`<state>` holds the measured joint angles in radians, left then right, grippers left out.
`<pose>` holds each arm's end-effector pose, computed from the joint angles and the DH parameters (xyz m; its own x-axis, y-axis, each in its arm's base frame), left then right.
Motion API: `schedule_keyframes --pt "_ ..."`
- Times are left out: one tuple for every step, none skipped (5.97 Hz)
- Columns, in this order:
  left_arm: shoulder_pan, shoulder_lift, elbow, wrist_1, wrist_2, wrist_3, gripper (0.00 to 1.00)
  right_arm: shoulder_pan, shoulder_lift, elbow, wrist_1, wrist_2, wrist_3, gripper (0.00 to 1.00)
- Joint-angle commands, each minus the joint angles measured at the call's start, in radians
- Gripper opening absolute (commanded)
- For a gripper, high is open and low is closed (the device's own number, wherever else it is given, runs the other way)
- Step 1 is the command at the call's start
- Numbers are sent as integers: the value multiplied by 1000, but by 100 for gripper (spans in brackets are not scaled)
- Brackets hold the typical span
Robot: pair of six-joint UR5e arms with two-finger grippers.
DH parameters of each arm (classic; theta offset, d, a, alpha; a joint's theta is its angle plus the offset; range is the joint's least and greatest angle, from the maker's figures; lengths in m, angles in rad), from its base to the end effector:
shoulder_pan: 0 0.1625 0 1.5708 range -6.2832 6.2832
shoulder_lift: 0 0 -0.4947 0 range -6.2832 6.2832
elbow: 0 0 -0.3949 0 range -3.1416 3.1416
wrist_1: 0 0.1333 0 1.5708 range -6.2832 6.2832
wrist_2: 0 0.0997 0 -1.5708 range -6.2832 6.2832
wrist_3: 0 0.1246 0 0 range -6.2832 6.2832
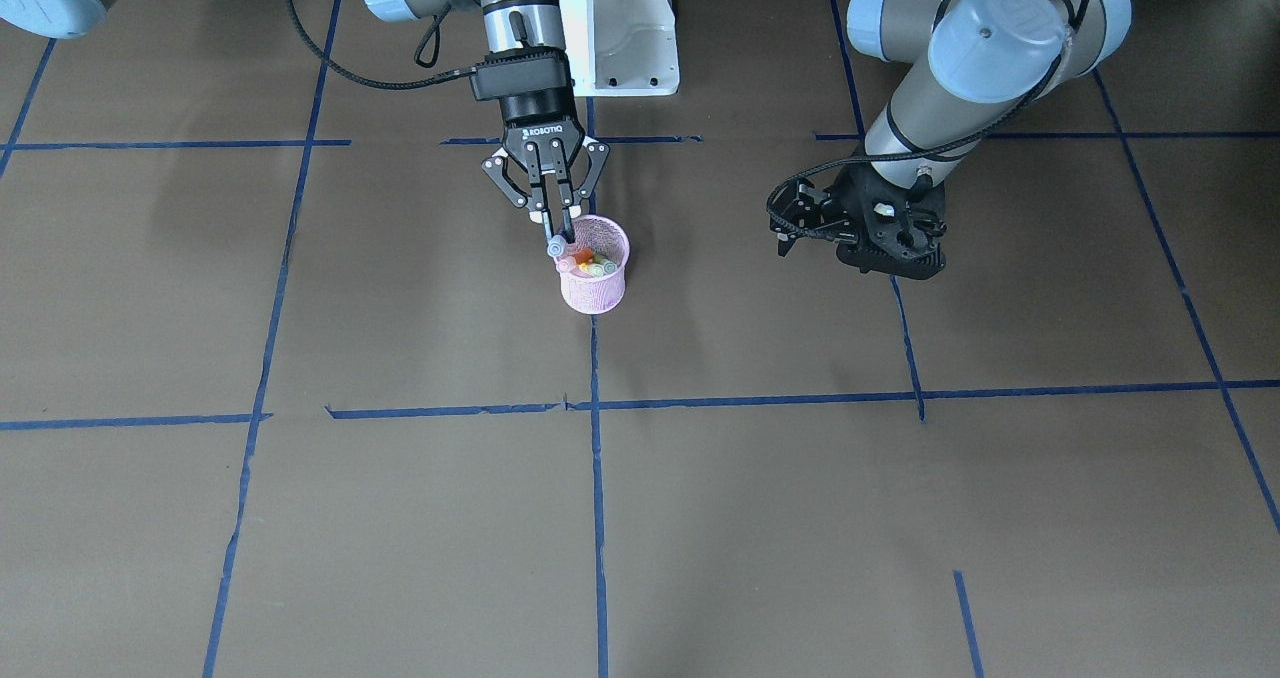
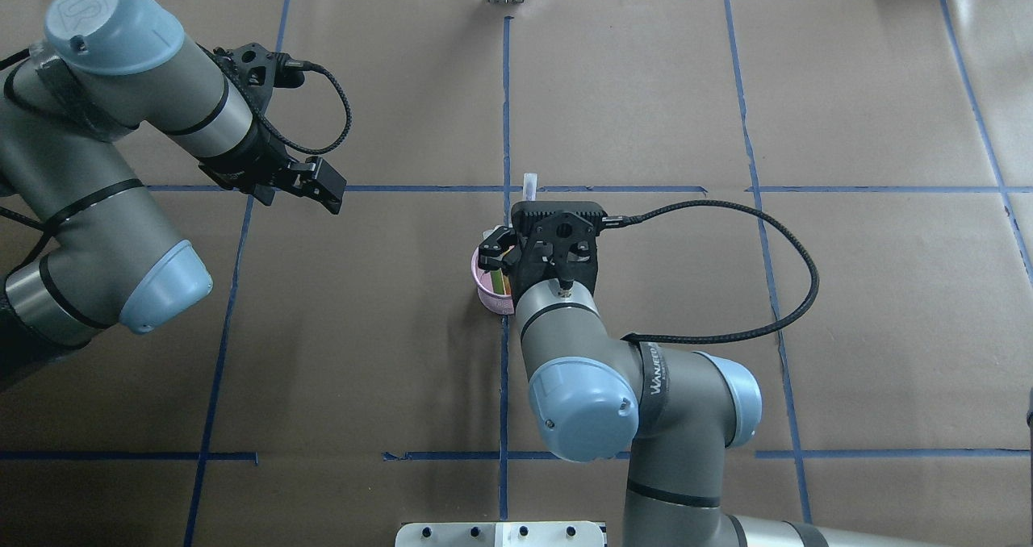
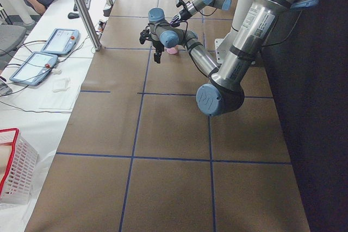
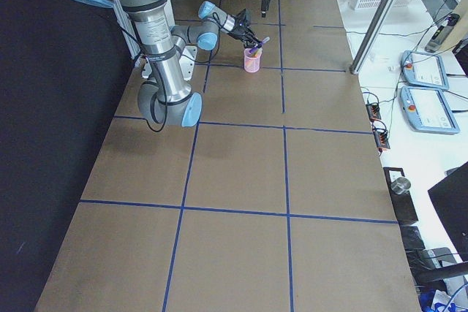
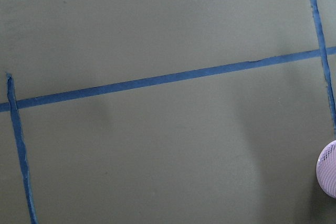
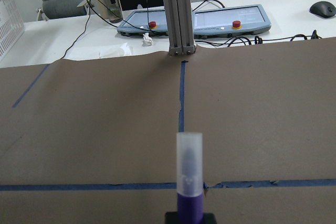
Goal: Collect pens into pen holder
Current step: 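Lower the purple marker into the cup and open the right gripper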
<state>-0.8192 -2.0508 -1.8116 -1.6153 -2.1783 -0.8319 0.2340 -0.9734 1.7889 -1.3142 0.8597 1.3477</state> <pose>0.4106 -0.5304 0.3454 0.5862 0.1827 -0.7893 -0.0878 0.9828 0.1623 -0.6113 -0.3663 0.2416 0.6159 -0.0255 0.7874 -0.6121 0.6137 0.4987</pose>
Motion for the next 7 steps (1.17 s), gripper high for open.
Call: schedule_keyframes --pt "0 0 0 0 0 -1 100 -31 9 -28 0 -56 100 0" --pt "0 0 0 0 0 0 100 -35 10 -28 3 -57 134 5" --pt "0 0 0 0 0 -1 100 -35 19 -29 -2 -59 212 99" --pt "0 0 -2 0 0 0 100 -35 21 -29 -2 -59 209 100" --pt "0 0 -3 0 0 -1 100 -32 33 -25 -14 -56 200 100" --pt "0 -5 -3 2 0 -1 100 3 48 -23 -39 -10 177 100" --pt "0 -8 -3 5 -2 -1 100 75 51 -5 -69 192 176 100"
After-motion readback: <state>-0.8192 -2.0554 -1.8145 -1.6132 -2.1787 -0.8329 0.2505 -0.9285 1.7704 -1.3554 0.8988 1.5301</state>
